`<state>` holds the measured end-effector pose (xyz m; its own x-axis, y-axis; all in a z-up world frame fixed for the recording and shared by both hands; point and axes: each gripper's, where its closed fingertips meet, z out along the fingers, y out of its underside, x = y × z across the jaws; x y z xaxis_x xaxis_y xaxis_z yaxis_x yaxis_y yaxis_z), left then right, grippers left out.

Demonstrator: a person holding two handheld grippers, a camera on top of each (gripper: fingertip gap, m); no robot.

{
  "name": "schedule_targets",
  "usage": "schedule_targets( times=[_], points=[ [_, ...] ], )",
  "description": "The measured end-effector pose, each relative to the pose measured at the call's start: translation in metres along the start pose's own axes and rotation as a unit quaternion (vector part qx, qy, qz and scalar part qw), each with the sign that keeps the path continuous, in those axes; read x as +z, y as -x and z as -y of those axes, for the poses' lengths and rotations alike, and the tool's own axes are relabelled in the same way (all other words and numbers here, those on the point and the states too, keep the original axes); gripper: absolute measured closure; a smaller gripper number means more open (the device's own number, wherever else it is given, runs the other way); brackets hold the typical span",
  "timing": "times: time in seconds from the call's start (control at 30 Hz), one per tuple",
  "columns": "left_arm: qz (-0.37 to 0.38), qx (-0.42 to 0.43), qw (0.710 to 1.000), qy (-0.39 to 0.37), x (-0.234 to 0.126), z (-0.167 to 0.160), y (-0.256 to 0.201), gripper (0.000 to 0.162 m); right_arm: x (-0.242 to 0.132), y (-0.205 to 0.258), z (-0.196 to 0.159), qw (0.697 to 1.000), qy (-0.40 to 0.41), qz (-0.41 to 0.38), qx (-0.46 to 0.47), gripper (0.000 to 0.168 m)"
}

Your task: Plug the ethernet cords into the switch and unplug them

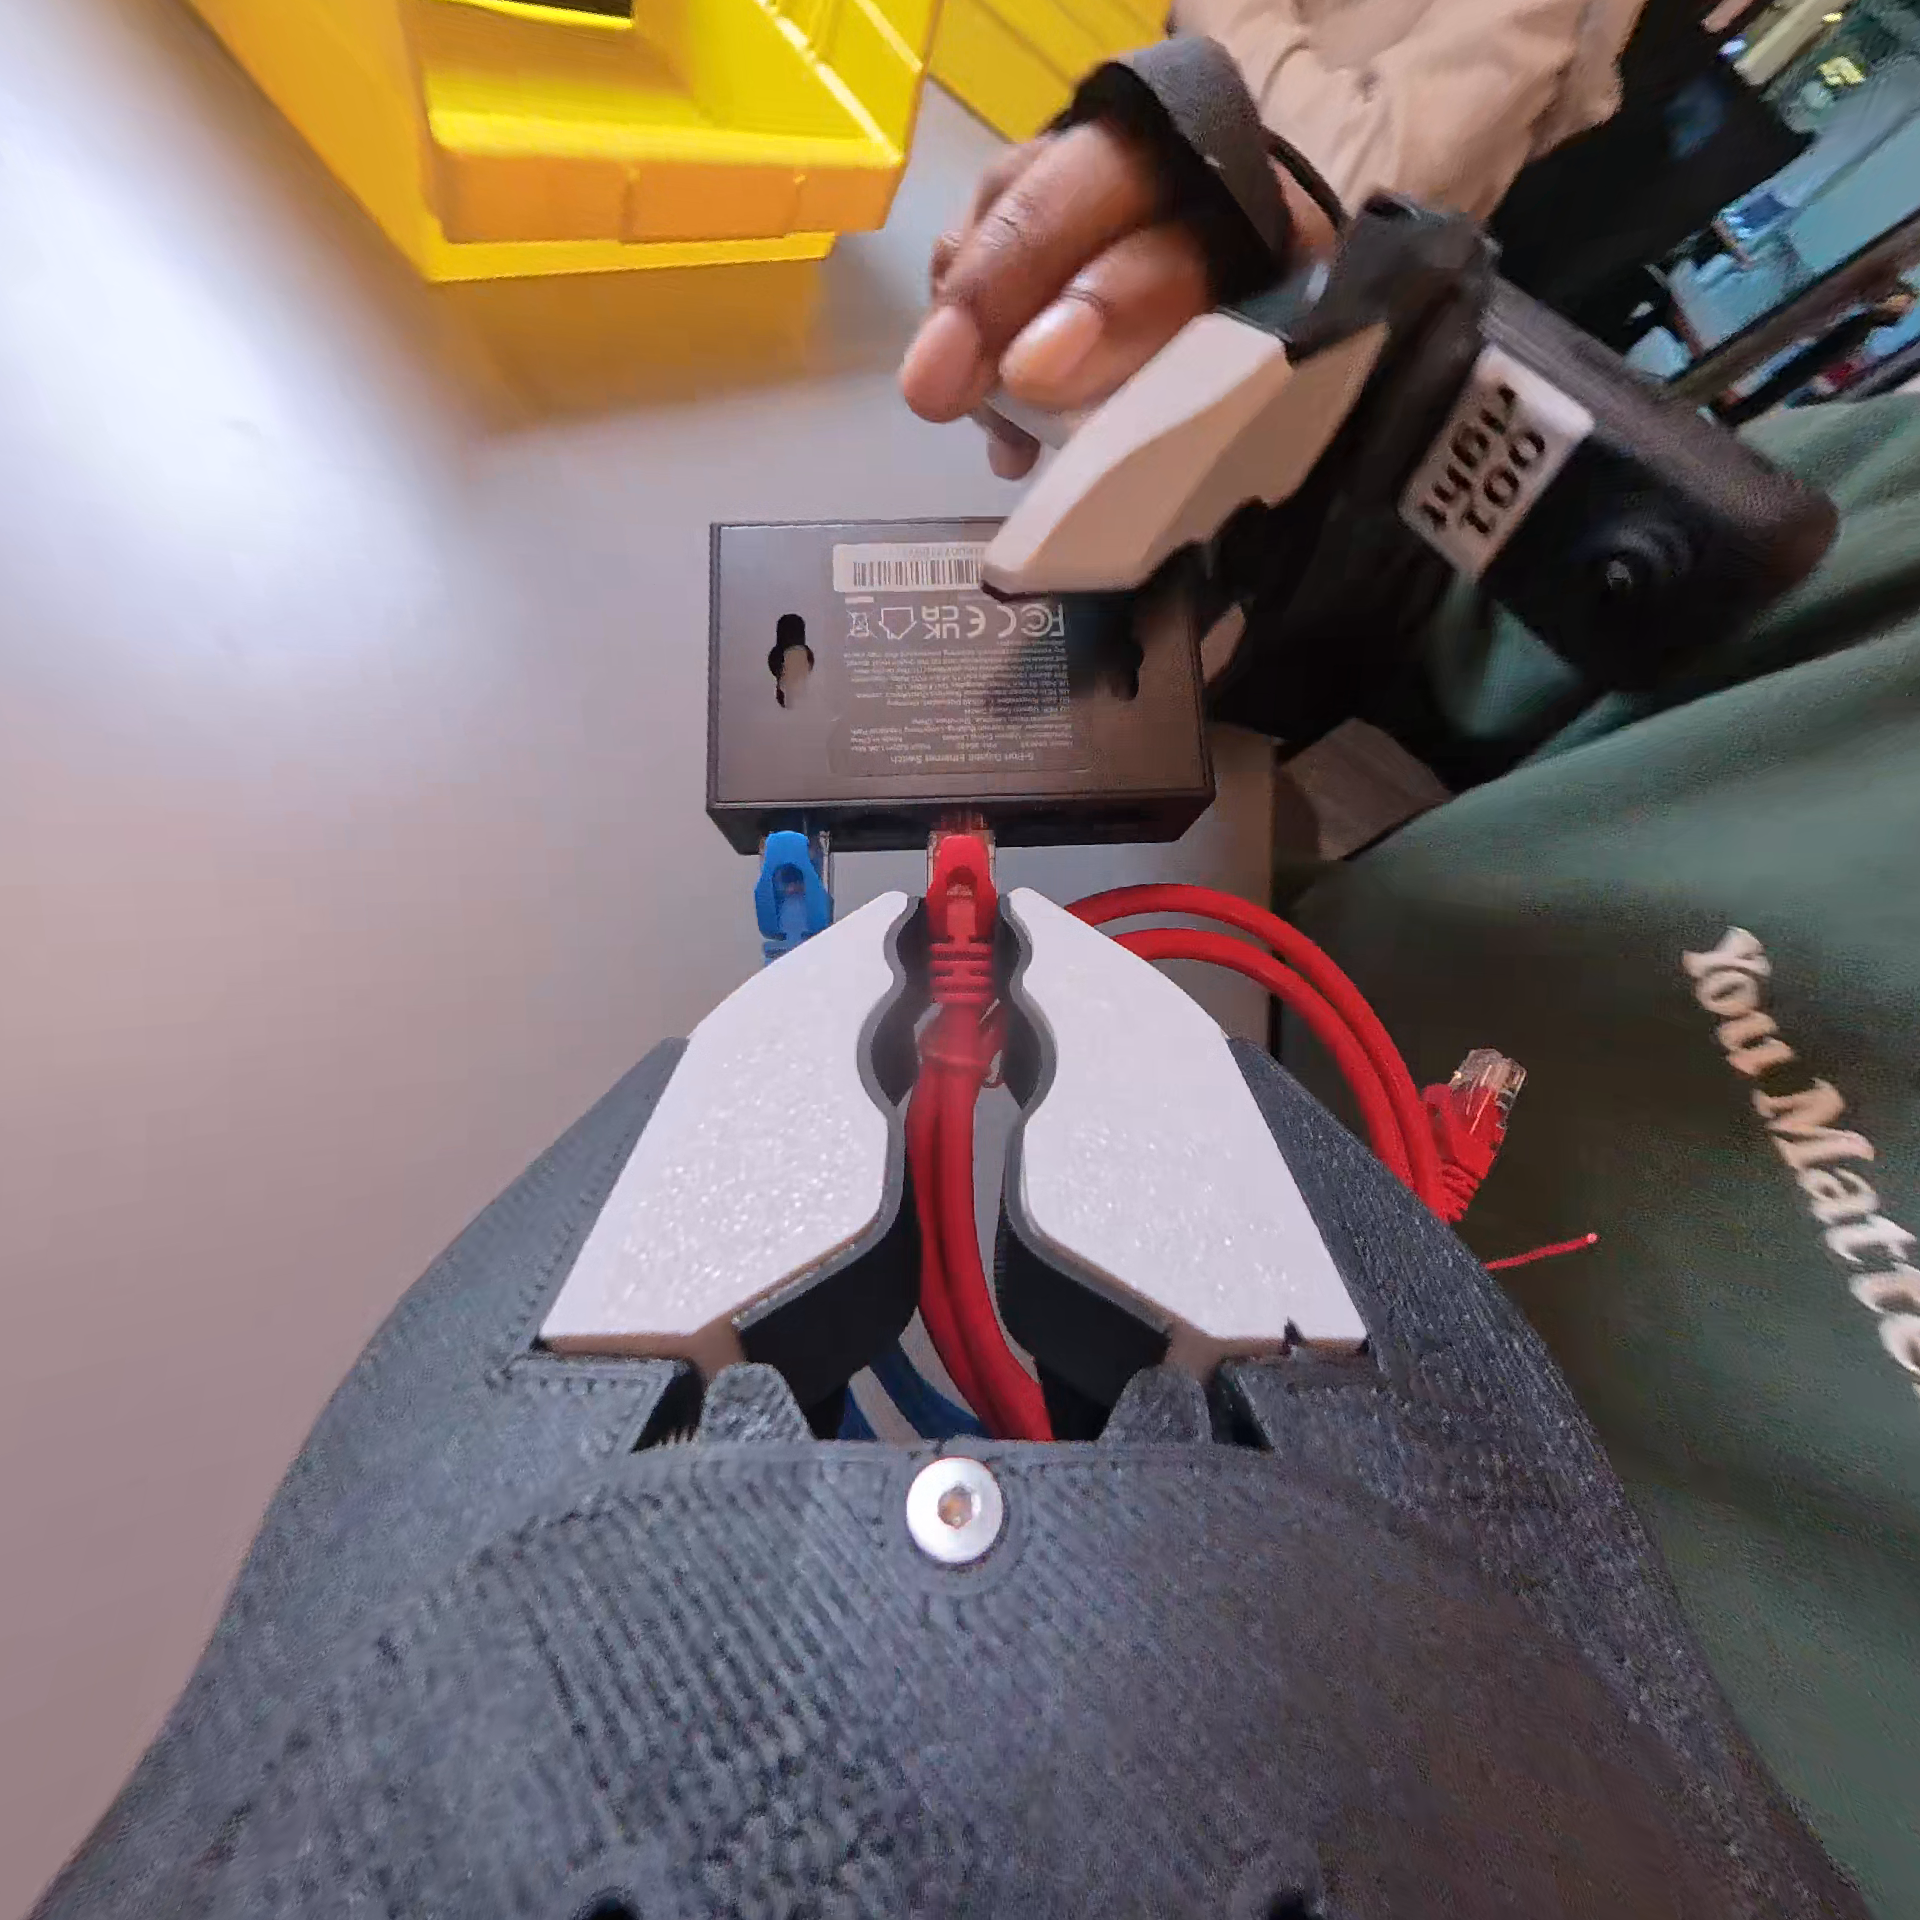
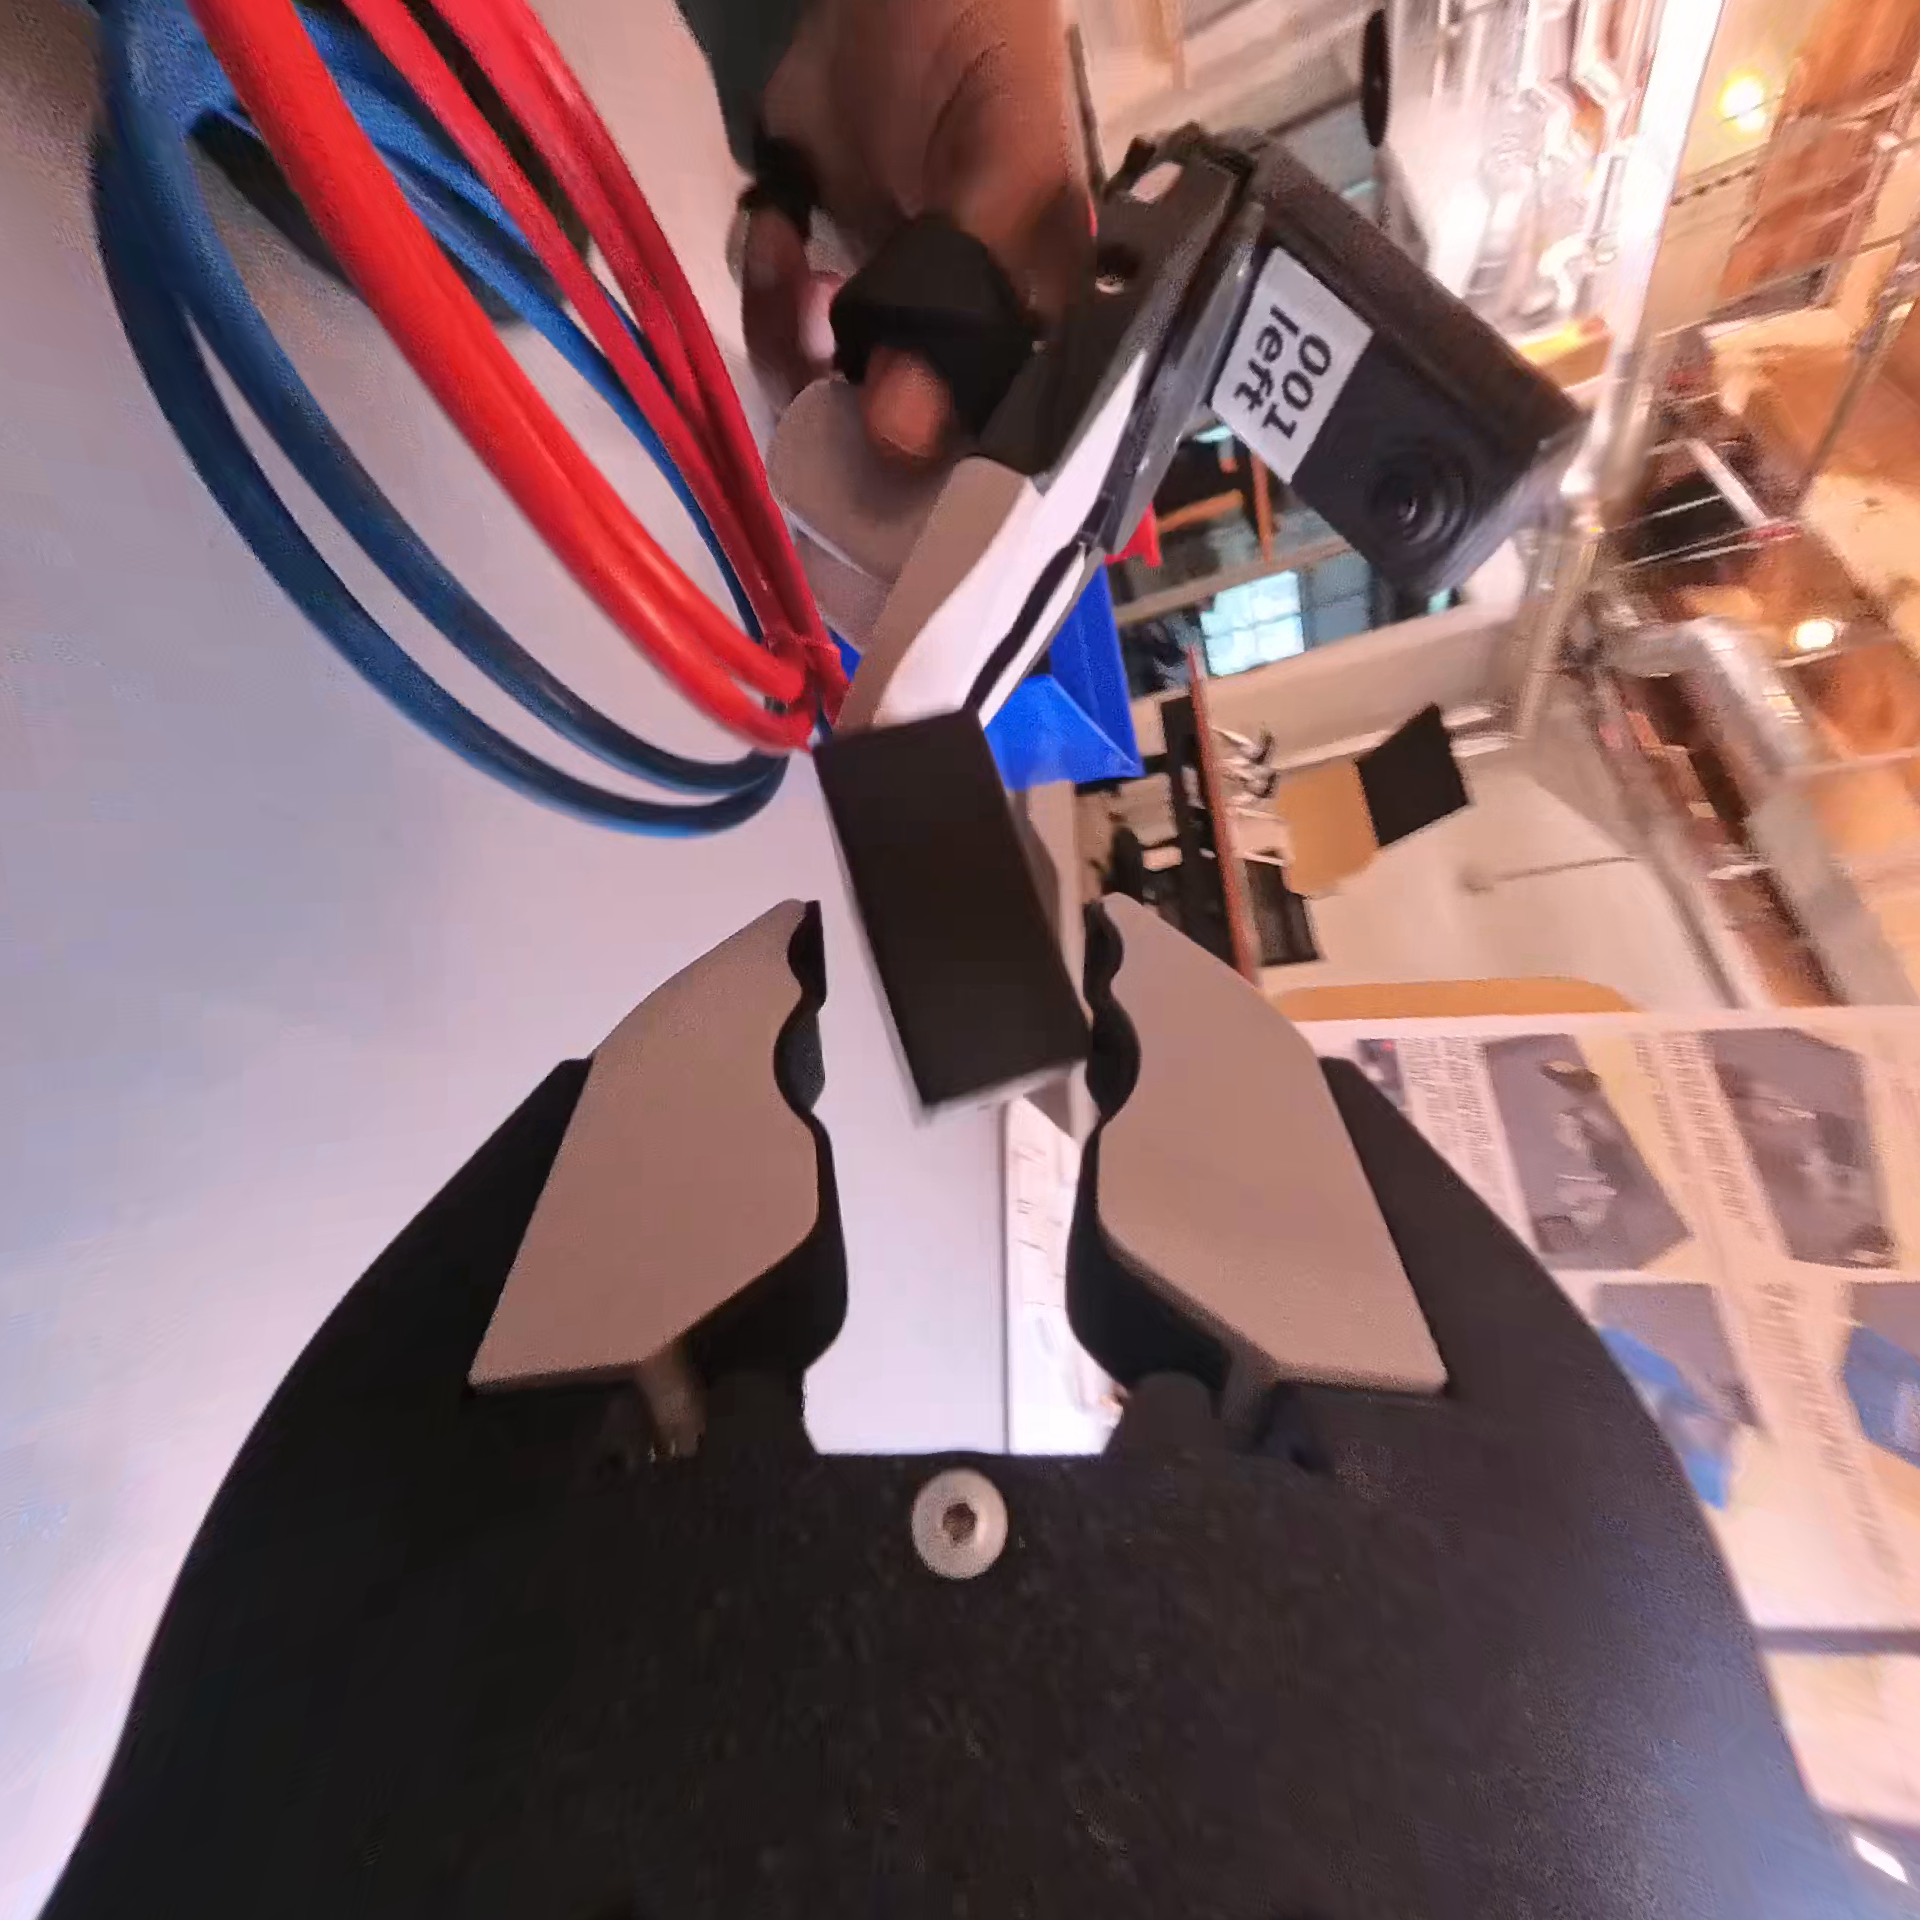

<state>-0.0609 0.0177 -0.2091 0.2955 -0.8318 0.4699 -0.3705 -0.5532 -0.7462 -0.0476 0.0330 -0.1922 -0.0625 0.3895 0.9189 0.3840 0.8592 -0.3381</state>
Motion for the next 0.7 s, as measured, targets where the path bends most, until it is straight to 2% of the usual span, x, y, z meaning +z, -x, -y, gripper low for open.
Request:
schedule_targets(
  times=[0.1, 0.13, 0.17, 0.23, 0.4, 0.7],
  points=[
    [-0.03, 0.016, 0.999, 0.006, -0.002, -0.001, -0.019, 0.15, -0.012, 0.002, 0.004, 0.999, -0.016, 0.036, 0.013, 0.12],
    [-0.034, 0.021, 0.999, 0.018, -0.001, -0.003, -0.023, 0.15, -0.013, 0.004, 0.006, 0.999, -0.02, 0.038, 0.007, 0.124],
    [-0.034, 0.028, 0.999, 0.03, 0.0, -0.006, -0.025, 0.15, -0.015, 0.004, 0.009, 0.999, -0.024, 0.035, 0.0, 0.135],
    [-0.044, 0.028, 0.998, 0.038, -0.001, -0.009, -0.031, 0.15, -0.017, 0.008, 0.015, 0.998, -0.034, 0.045, -0.007, 0.138],
    [-0.069, 0.024, 0.996, 0.052, -0.005, -0.015, -0.044, 0.15, -0.02, 0.015, 0.029, 0.994, -0.08, 0.068, 0.031, 0.139],
    [-0.08, 0.012, 0.996, 0.041, -0.003, -0.017, -0.039, 0.15, -0.014, 0.016, 0.02, 0.996, -0.049, 0.066, 0.022, 0.138]
  ],
)
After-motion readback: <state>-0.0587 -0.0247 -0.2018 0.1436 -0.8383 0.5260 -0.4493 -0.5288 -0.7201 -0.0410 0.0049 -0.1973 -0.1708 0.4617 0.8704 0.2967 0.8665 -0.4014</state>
